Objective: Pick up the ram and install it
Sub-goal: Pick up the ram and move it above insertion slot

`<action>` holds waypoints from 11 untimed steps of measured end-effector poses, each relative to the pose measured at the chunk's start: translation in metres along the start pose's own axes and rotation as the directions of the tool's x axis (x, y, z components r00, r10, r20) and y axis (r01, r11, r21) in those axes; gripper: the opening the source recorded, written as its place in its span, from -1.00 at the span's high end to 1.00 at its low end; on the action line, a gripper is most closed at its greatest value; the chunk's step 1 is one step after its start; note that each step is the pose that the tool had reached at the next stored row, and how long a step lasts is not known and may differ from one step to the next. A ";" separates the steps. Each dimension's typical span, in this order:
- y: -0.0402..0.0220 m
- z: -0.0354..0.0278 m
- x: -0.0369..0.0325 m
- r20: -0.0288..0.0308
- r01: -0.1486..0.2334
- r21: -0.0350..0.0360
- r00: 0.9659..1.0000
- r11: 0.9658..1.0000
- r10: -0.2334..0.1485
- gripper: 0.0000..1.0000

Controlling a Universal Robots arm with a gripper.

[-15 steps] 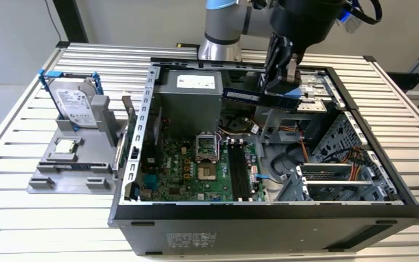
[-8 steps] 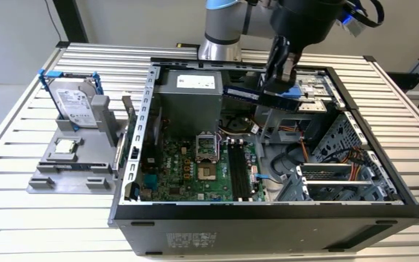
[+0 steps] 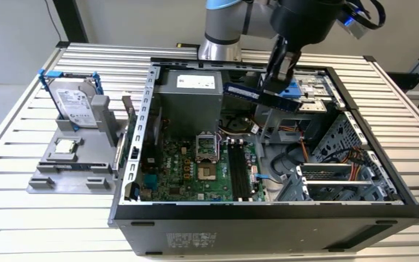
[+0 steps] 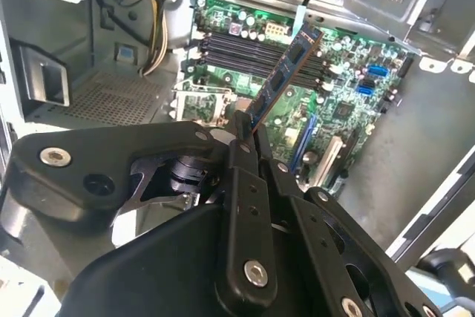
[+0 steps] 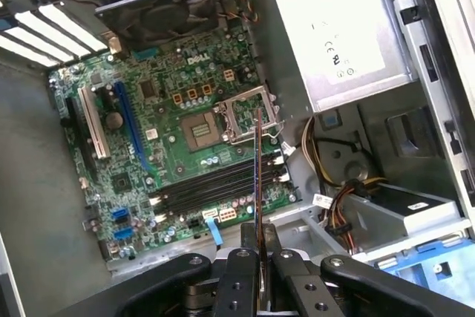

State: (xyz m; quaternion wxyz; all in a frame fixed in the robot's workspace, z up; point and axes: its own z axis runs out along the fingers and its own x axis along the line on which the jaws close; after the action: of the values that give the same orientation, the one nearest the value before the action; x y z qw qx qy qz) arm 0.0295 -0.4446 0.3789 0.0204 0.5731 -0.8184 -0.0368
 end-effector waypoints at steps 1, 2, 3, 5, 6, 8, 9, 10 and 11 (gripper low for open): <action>0.0000 0.0000 0.0000 0.001 -0.008 0.001 1.000 1.000 0.008 1.00; 0.0000 0.0000 0.0000 0.002 -0.016 0.002 1.000 1.000 0.016 1.00; 0.0000 0.0001 0.0000 0.003 -0.023 0.003 1.000 1.000 0.023 1.00; 0.0000 0.0001 0.0000 0.004 -0.036 0.007 0.999 0.999 0.036 1.00; 0.0000 0.0001 0.0000 0.005 -0.045 0.007 0.999 0.999 0.045 1.00; 0.0000 0.0000 0.0000 0.006 -0.064 0.007 0.998 0.998 0.064 1.00; 0.0000 -0.0001 0.0000 0.006 -0.075 0.007 0.997 0.997 0.075 1.00; 0.0000 -0.0001 0.0000 0.007 -0.087 0.007 0.996 0.996 0.087 1.00; 0.0000 0.0000 0.0000 0.009 -0.100 0.007 0.995 0.995 0.100 1.00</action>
State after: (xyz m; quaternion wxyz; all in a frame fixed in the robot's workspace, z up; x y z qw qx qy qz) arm 0.0295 -0.4446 0.3789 0.0166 0.5312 -0.8463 -0.0349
